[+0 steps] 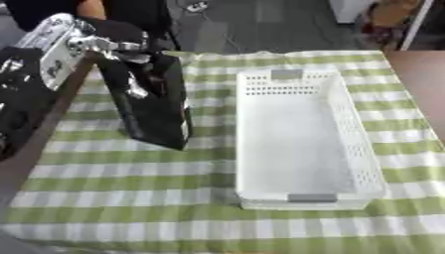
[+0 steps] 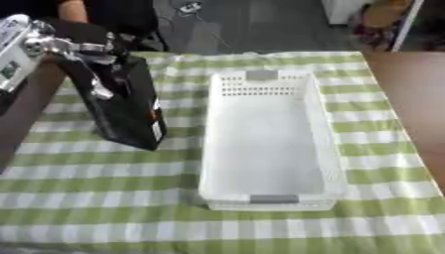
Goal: Pick up objects on the table and place them in the box.
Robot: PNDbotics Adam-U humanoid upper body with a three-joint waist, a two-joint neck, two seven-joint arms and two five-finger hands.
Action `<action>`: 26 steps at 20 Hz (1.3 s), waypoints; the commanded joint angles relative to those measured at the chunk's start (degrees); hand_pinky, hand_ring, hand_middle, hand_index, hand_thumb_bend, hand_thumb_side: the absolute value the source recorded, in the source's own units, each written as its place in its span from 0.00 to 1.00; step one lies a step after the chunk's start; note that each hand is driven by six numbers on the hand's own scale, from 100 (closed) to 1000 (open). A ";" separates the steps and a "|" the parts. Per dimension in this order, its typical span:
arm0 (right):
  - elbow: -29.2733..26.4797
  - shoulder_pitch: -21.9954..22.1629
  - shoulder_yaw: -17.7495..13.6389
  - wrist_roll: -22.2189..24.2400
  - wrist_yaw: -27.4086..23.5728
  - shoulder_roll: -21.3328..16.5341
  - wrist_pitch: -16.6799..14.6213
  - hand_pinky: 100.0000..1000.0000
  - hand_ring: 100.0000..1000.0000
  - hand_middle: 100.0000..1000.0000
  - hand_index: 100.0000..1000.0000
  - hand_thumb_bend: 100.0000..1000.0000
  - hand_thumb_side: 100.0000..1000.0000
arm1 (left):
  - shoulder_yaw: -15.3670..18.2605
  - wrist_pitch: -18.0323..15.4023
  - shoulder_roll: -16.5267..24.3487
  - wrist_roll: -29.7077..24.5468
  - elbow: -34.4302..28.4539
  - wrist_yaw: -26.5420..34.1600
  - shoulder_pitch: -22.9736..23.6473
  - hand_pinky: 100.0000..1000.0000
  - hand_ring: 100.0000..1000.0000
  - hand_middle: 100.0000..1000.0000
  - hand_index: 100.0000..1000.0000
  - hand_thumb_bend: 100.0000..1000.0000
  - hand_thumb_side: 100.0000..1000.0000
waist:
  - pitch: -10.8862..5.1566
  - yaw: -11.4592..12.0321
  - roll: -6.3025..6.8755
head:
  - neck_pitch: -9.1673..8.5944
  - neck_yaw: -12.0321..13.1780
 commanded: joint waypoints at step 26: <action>-0.66 0.27 -0.54 -0.16 0.06 -1.05 0.34 0.76 0.81 0.78 0.79 0.03 0.58 | 7.70 2.91 5.66 -4.28 -17.63 8.52 -4.86 0.08 0.14 0.21 0.35 0.00 0.15 | -0.91 1.16 -0.32 | -0.31 -0.99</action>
